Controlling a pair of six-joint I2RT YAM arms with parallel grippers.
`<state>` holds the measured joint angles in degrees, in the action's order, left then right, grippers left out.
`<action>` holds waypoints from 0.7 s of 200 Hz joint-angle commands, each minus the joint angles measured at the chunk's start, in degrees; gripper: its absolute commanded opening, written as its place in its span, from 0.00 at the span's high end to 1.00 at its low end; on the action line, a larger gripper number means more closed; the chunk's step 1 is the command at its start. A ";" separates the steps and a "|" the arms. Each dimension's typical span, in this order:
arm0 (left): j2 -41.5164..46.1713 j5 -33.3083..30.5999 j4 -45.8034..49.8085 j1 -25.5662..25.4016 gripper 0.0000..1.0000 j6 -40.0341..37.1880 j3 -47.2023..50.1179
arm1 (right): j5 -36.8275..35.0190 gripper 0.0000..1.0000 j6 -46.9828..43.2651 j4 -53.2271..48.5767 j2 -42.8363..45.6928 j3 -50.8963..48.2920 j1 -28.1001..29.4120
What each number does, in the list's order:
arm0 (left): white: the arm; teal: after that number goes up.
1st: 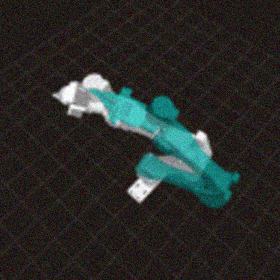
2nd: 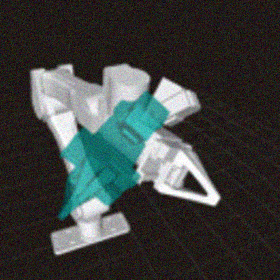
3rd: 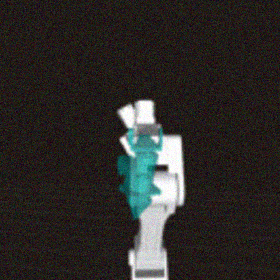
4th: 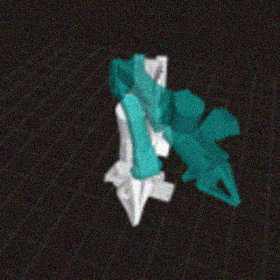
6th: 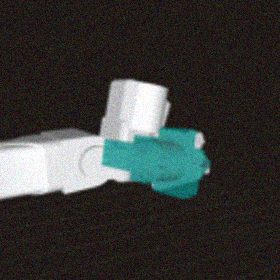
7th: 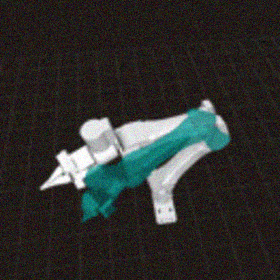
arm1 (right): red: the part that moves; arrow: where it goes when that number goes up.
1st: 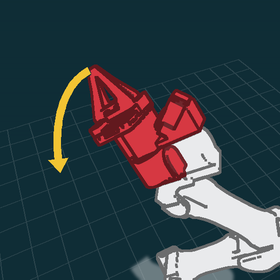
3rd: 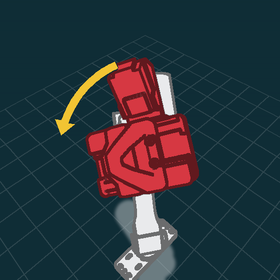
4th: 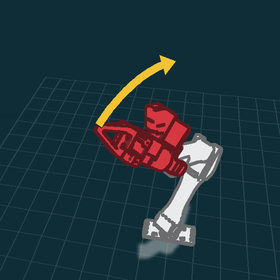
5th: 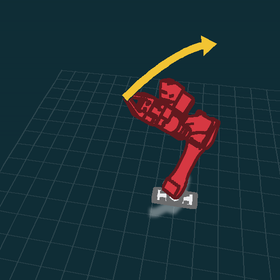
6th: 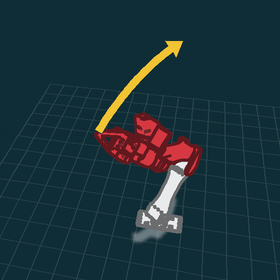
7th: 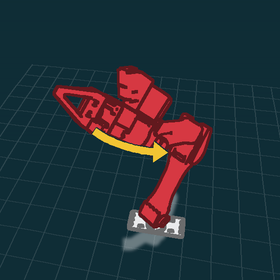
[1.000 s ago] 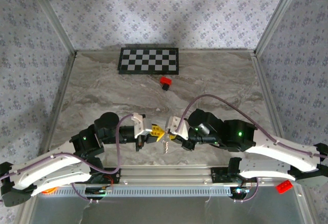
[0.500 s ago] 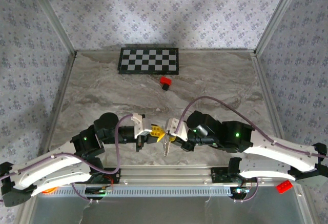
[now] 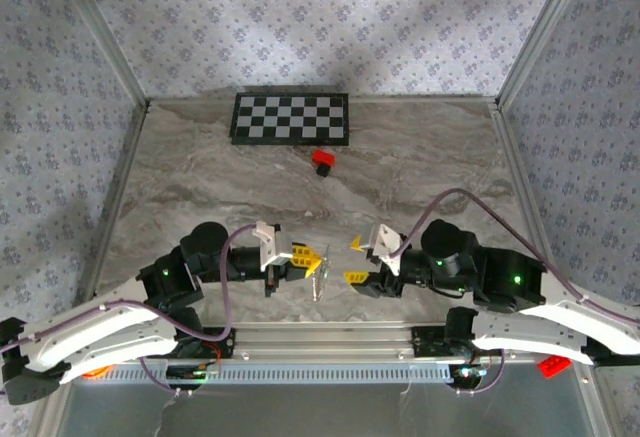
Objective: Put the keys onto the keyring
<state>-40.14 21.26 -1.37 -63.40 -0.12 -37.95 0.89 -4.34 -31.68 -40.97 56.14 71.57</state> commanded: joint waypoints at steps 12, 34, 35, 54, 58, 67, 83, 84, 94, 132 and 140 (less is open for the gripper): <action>1.12 1.62 -10.93 -0.15 1.00 2.97 1.77 | 4.16 0.47 0.91 10.64 -0.24 -1.78 0.06; 1.48 1.07 -14.99 -0.38 1.00 4.04 3.12 | 5.43 0.48 0.74 12.65 -1.25 -1.74 -0.03; 1.52 1.07 -15.16 -0.44 1.00 4.06 3.14 | 5.48 0.48 0.74 12.68 -1.28 -1.78 -0.03; 1.83 1.30 -16.33 -0.51 1.00 4.31 3.26 | 6.57 0.49 0.90 12.63 -1.82 -1.72 -0.12; 1.86 1.41 -16.40 -0.50 1.00 4.33 3.26 | 6.67 0.49 0.91 12.62 -1.91 -1.73 -0.14; 1.75 1.72 -16.56 -0.50 1.00 4.37 3.16 | 6.70 0.49 1.08 12.68 -1.87 -1.86 -0.16; 1.66 2.11 -16.82 -0.50 1.00 4.42 3.07 | 6.76 0.51 1.14 13.15 -1.66 -2.27 -0.12; 1.65 2.16 -16.87 -0.50 1.00 4.42 3.07 | 6.76 0.52 1.16 13.19 -1.66 -2.27 -0.16; 1.64 2.30 -17.20 -0.50 1.00 4.57 3.11 | 6.81 0.53 1.09 13.44 -1.57 -2.59 -0.23; 1.73 2.82 -17.25 -0.54 1.00 4.98 2.93 | 7.64 0.63 1.00 13.97 -1.68 -3.40 -0.63; 1.78 2.87 -17.01 -0.50 1.00 5.01 2.89 | 7.79 0.65 1.00 13.93 -1.74 -3.40 -0.72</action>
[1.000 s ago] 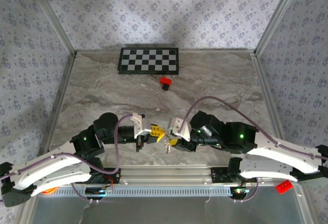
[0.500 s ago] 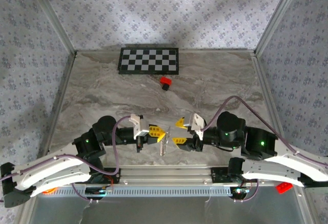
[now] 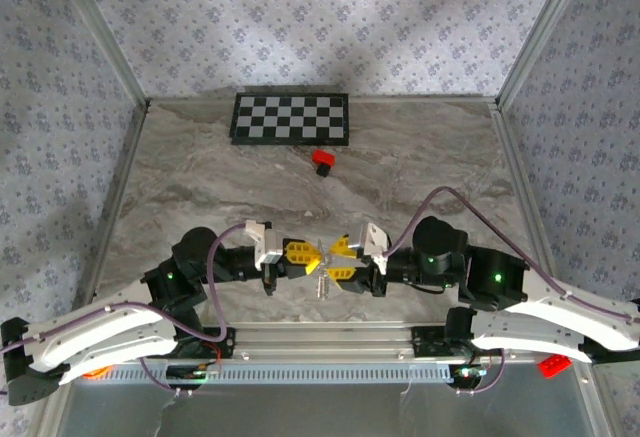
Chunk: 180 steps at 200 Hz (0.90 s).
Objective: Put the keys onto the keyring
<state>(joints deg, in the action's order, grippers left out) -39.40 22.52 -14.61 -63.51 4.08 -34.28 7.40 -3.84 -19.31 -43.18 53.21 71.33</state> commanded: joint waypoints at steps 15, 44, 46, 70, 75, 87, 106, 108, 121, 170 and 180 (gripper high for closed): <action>1.12 1.56 -4.01 -0.47 1.00 0.93 -0.61 | 1.35 0.67 0.58 1.56 0.32 -0.55 -0.66; 1.19 1.47 -4.40 -0.39 1.00 1.06 -0.30 | 2.27 0.69 1.21 2.83 0.47 -1.29 -1.16; 1.17 1.47 -4.31 -0.41 1.00 1.05 -0.34 | 2.33 0.70 1.20 3.10 0.47 -1.34 -1.18; 1.25 1.56 -4.19 -0.42 1.00 1.12 -0.35 | 2.36 0.74 1.20 3.77 0.33 -1.53 -1.51; 1.26 1.64 -4.04 -0.44 1.00 1.17 -0.41 | 2.43 0.75 1.20 3.76 0.34 -1.57 -1.51; 1.30 1.76 -3.14 -0.45 1.00 0.84 -0.73 | 3.17 0.76 1.20 4.40 0.40 -1.85 -1.72; 1.81 1.48 -1.21 -0.47 1.00 0.01 -1.14 | 4.43 0.77 1.32 5.47 0.40 -2.17 -1.97; 1.85 1.47 -1.12 -0.48 1.00 -0.09 -1.14 | 4.41 0.77 1.30 5.46 0.32 -2.15 -1.98; 2.26 1.47 -0.69 -0.43 1.00 -0.19 -1.31 | 4.53 0.80 1.39 5.34 0.08 -2.01 -2.07; 3.35 1.25 2.94 -0.52 1.00 -1.17 -2.04 | 4.80 0.86 1.68 6.27 -0.25 -2.24 -2.31; 3.62 1.38 3.71 -0.43 1.00 -1.31 -2.21 | 5.46 0.84 1.82 6.21 -0.62 -2.17 -2.32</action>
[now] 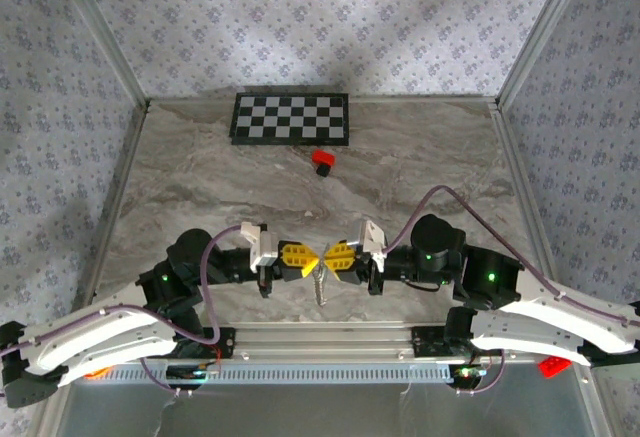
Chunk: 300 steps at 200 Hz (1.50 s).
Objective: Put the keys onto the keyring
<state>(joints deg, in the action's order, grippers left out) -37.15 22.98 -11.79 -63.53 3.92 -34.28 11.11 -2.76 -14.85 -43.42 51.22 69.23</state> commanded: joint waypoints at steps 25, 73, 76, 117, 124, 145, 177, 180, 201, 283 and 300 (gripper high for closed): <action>1.98 0.75 1.36 -0.41 1.00 -1.17 -2.27 | 2.50 0.79 1.09 2.10 -1.25 -0.15 -0.16; 1.56 0.75 0.81 -0.45 1.00 -1.15 -2.37 | 2.61 0.81 1.31 2.64 -1.60 -0.64 -0.22; 1.55 0.81 0.74 -0.43 1.00 -1.15 -2.40 | 2.53 0.82 1.28 2.64 -1.58 -0.64 -0.16; 1.29 0.77 0.71 -0.45 1.00 -1.28 -2.31 | 2.17 0.92 1.06 2.43 -1.63 -1.04 -0.24; 1.36 0.75 0.80 -0.44 1.00 -1.27 -2.43 | 2.16 0.94 0.89 2.27 -1.65 -0.95 -0.17; 1.29 0.41 1.80 -0.46 1.00 -1.55 -2.66 | 2.07 1.00 0.25 1.33 -1.81 -0.56 -0.24; 1.64 -3.61 9.02 -0.40 0.93 -3.52 -4.63 | 0.90 1.00 -2.09 -4.73 -2.45 2.59 -0.24; 1.73 -3.99 10.27 -0.45 0.90 -3.83 -5.02 | 0.66 1.00 -2.27 -5.57 -2.60 3.02 -0.22; 1.42 -6.39 17.82 -0.41 0.76 -5.73 -7.74 | -0.57 1.00 -5.45 -13.14 -4.15 7.35 -0.24; -1.41 -6.01 22.77 -0.40 0.67 -6.36 -10.74 | -2.59 1.00 -12.43 -32.86 -14.48 22.74 -0.33; -2.30 -5.55 21.77 -0.44 0.66 -5.96 -10.58 | -2.60 1.00 -12.53 -33.39 -15.67 24.05 -0.41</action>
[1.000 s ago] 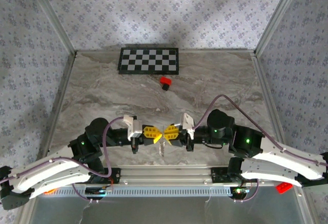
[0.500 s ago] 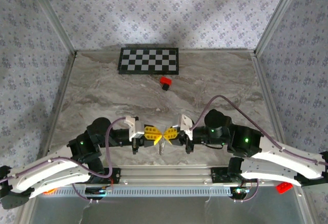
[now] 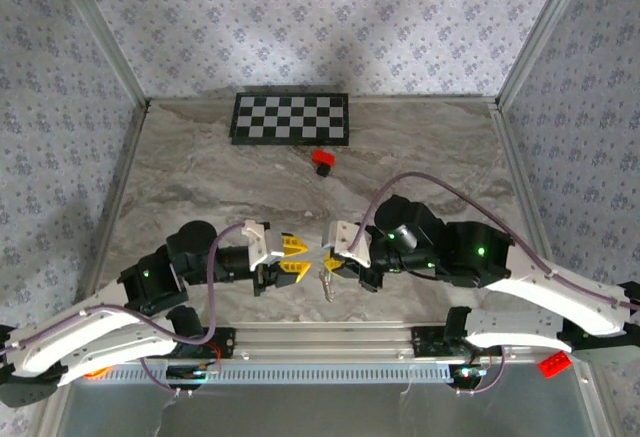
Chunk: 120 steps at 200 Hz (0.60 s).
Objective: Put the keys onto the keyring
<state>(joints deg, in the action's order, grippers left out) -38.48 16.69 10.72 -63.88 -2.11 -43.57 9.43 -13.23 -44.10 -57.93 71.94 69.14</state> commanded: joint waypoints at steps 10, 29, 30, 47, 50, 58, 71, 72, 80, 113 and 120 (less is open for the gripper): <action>-1.37 0.86 -1.38 -0.11 0.65 0.26 -1.15 | -0.50 1.00 -2.06 -3.91 -1.52 3.63 -0.54; -2.16 1.42 -2.43 -0.11 0.65 0.57 -0.79 | -0.12 1.00 -1.81 -3.25 -1.92 3.76 -0.77; -2.23 1.46 -2.44 -0.11 0.65 0.55 -0.76 | -0.12 1.00 -1.80 -3.22 -1.92 3.79 -0.77; -2.81 1.50 -2.87 -0.09 0.65 0.69 -0.68 | 0.14 1.00 -1.62 -2.67 -2.18 3.67 -0.87; -2.90 1.48 -2.94 -0.10 0.65 0.69 -0.64 | 0.19 1.00 -1.61 -2.57 -2.23 3.65 -0.93; -3.07 1.51 -3.24 -0.11 0.66 0.72 -0.64 | 0.29 1.00 -1.62 -2.49 -2.36 3.66 -0.94; -3.39 1.42 -3.42 -0.11 0.68 0.55 -0.55 | 0.57 1.00 -1.62 -2.23 -2.54 3.57 -0.94; -3.38 1.42 -3.42 -0.06 0.68 0.54 -0.55 | 0.58 1.00 -1.62 -2.18 -2.54 3.56 -0.94; -3.65 1.35 -3.35 -0.06 0.69 0.40 -0.62 | 0.90 1.00 -1.53 -1.77 -2.55 3.39 -0.92; -4.12 1.15 -3.91 -0.10 0.73 0.01 -0.29 | 2.34 1.00 -1.18 -0.20 -2.62 2.52 -1.02; -4.13 1.15 -3.87 -0.10 0.75 0.03 -0.19 | 2.38 1.00 -1.02 0.05 -2.67 2.33 -1.01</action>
<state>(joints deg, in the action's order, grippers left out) -42.57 17.15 9.21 -63.88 -1.91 -43.57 9.93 -14.26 -46.04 -60.47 73.54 68.25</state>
